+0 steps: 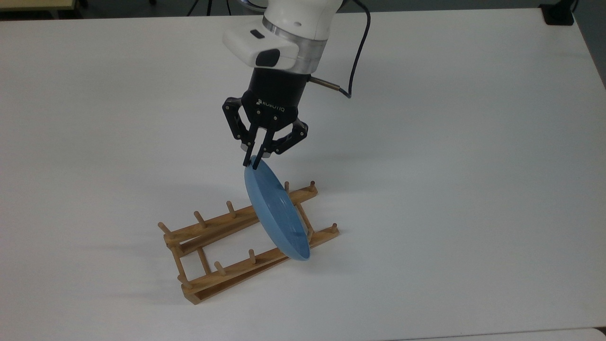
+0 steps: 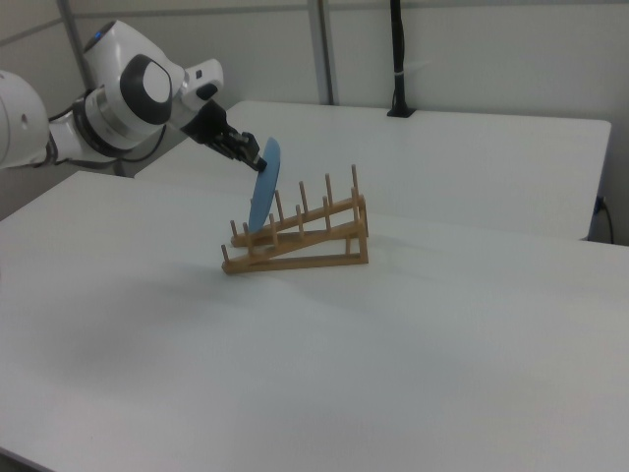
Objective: Pick plate from plate rack
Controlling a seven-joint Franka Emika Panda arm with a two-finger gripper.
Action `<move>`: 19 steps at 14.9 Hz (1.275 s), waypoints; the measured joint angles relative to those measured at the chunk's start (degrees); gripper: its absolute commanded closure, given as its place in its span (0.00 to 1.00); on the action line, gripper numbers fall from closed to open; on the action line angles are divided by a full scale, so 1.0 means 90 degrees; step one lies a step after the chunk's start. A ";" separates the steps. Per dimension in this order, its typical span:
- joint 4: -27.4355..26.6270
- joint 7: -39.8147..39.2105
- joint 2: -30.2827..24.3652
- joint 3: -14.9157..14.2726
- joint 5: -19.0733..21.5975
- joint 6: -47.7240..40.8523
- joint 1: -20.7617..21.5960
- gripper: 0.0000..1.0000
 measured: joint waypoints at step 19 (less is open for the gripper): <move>-0.0032 -0.0324 -0.0434 0.0001 0.0385 -0.0762 -0.0081 0.27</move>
